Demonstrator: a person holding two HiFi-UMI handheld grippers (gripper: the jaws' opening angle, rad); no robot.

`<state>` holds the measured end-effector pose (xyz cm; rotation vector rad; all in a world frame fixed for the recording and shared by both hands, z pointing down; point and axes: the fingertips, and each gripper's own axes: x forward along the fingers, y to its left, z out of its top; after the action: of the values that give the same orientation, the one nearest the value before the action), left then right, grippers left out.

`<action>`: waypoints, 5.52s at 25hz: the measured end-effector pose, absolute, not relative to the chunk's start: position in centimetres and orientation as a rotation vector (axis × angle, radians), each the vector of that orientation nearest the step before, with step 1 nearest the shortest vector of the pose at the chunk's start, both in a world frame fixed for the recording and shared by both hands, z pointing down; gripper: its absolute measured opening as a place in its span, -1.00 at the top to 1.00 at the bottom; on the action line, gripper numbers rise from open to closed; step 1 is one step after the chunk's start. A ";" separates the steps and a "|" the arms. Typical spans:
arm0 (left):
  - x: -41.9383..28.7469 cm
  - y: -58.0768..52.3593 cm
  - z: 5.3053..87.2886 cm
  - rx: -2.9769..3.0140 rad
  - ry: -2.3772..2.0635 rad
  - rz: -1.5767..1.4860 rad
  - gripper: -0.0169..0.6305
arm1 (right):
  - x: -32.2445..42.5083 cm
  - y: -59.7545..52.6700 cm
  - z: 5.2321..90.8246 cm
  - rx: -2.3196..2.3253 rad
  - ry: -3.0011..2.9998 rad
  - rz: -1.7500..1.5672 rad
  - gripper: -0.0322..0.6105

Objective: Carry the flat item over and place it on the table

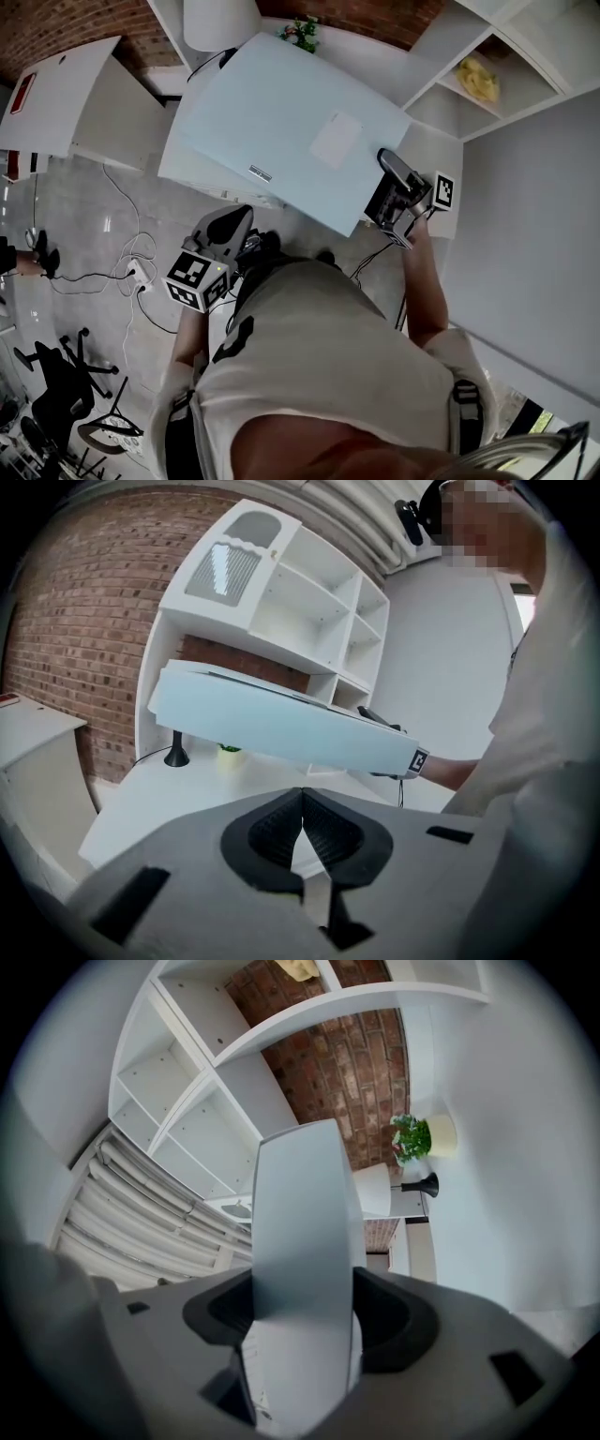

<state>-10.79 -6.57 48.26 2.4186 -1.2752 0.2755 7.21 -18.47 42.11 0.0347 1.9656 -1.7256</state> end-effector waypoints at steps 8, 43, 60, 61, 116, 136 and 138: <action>-11.9 -7.4 47.6 2.425 -1.264 0.255 0.89 | 6.3 -18.8 43.8 -0.014 1.979 -1.783 -0.06; -11.8 -13.6 47.1 2.405 -1.360 0.251 0.89 | 6.5 -22.2 51.8 0.080 2.022 -1.926 -0.06; -10.1 -14.4 47.8 2.388 -1.352 0.309 0.89 | 7.5 -23.4 55.3 0.048 2.020 -2.000 -0.06; -10.0 -14.4 47.9 2.394 -1.347 0.309 0.89 | 7.6 -23.4 55.5 0.035 2.022 -2.003 -0.06; -10.6 -14.5 49.7 2.352 -1.305 0.299 0.89 | 9.1 -26.9 62.0 -0.297 2.049 -2.101 -0.06; -11.1 -14.6 50.4 2.348 -1.299 0.290 0.89 | 13.2 -30.1 64.6 -0.741 2.034 -1.997 0.01; -11.1 -14.7 50.4 2.349 -1.299 0.290 0.89 | 13.6 -30.3 64.9 -0.792 2.042 -1.980 0.01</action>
<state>-11.10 -14.65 50.36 2.3491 -1.2986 0.2903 13.62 -30.25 64.91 -0.7917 2.0421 -1.9796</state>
